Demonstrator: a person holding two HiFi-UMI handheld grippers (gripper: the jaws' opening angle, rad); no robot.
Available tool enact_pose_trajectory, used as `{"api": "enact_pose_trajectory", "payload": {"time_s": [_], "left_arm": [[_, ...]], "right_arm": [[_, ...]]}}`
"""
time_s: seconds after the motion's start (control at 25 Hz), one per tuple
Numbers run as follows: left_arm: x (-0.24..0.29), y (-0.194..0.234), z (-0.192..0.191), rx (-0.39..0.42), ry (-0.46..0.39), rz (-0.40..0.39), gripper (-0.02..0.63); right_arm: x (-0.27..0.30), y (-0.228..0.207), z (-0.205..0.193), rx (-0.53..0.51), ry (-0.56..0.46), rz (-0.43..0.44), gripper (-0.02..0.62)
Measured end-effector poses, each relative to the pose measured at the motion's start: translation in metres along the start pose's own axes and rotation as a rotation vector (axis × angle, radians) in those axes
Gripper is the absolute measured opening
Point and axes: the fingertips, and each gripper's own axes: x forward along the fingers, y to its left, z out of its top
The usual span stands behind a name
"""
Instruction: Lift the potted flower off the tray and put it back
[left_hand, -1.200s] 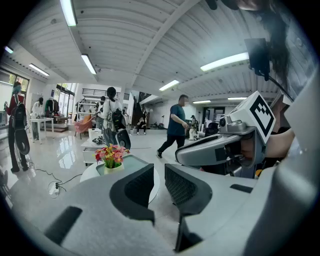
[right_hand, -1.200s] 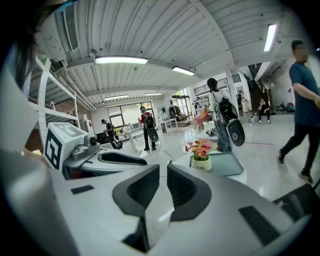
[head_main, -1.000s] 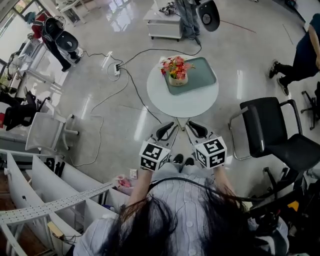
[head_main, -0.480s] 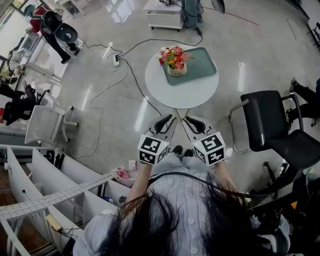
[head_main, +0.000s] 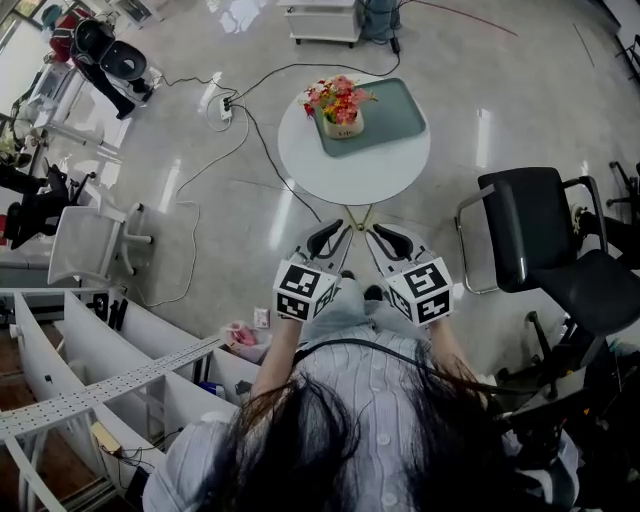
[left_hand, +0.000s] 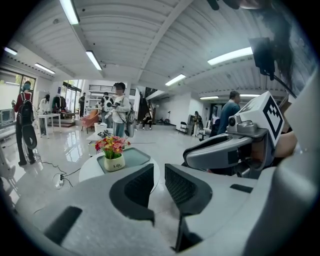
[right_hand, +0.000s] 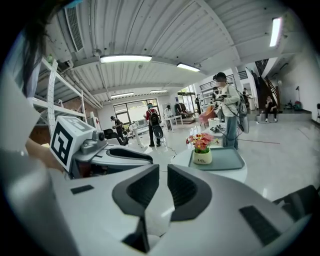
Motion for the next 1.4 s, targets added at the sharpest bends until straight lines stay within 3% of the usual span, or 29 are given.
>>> {"api": "enact_pose_trajectory", "payload": {"time_s": [0.32,0.72,1.08,1.4], "left_arm": [[0.002,0.005,-0.003,0.021,0.044,0.005,0.057],[0.031,0.043,0.008,0.01,0.029,0.001,0.057],[0.062,0.116,0.026,0.025,0.049,-0.015,0.057],[0.085,0.182,0.023,-0.01,0.083,-0.055,0.057]], "right_arm": [[0.01,-0.013,-0.001,0.033,-0.007,0.004,0.067],[0.041,-0.045,0.013,0.048,-0.005,-0.025,0.067],[0.095,-0.087,0.048,0.073,0.005,-0.085,0.067],[0.144,-0.113,0.064,0.1,0.043,-0.149,0.067]]}}
